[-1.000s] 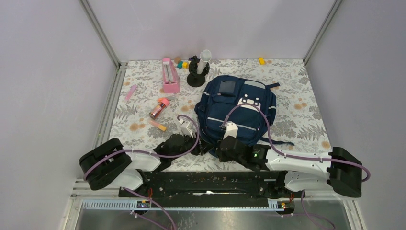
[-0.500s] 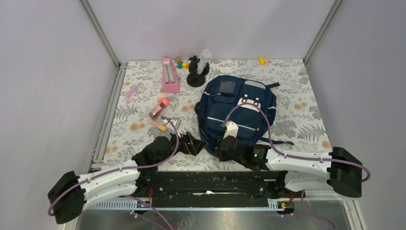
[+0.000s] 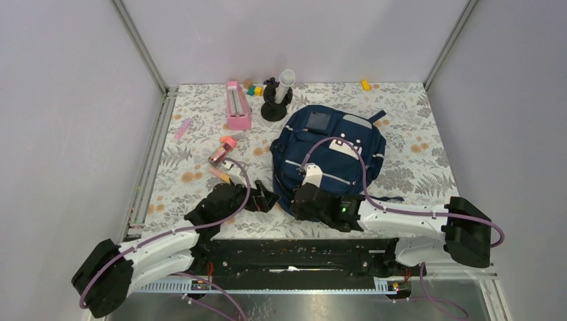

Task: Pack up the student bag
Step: Zip the student bag at the center of the board.

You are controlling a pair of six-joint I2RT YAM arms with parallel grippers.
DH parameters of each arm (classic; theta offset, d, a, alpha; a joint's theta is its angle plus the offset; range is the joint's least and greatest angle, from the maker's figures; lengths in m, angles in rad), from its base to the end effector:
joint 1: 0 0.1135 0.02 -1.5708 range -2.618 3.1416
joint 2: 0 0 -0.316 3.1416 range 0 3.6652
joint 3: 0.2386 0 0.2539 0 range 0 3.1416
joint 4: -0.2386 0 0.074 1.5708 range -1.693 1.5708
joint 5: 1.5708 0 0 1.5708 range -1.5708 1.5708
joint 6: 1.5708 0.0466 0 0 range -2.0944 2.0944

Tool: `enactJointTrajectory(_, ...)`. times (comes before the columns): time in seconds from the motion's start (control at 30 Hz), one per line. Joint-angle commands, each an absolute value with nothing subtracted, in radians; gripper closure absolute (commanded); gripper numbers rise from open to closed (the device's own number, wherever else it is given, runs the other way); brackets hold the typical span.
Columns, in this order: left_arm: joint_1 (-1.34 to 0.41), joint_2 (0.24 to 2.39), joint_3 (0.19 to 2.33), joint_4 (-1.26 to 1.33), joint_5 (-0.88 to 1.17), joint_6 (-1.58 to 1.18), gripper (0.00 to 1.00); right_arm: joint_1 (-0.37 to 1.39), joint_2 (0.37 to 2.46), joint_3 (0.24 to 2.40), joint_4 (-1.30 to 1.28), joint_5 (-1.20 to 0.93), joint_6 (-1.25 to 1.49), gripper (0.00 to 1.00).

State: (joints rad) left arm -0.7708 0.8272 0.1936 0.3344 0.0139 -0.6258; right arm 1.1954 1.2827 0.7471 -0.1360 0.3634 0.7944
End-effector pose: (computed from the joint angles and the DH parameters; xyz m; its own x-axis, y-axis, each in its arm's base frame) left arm 0.1112 -0.1089 0.2128 -0.5850 -0.2483 -0.7721 0.4485 0.6941 -0.5630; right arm 0.1126 0.2405 0.2690 -0.7075 0.0236 -0.7063 -0.3751 0.8346 0.4035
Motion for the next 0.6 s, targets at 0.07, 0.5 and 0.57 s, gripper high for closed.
enactJointTrajectory(0.07, -0.660, 1.007, 0.267, 0.464, 0.125, -0.743, 0.01, 1.210, 1.290, 0.788, -0.048, 0.382, 0.831, 1.00)
enactJointTrajectory(0.5, -0.568, 1.308, 0.482, 0.502, 0.144, -0.844, 0.01, 1.210, 1.221, 0.673, -0.057, 0.403, 0.870, 1.00)
enactJointTrajectory(0.57, -0.560, 1.358, 0.505, 0.498, 0.139, -0.847, 0.01, 1.210, 1.211, 0.669, -0.057, 0.408, 0.868, 1.00)
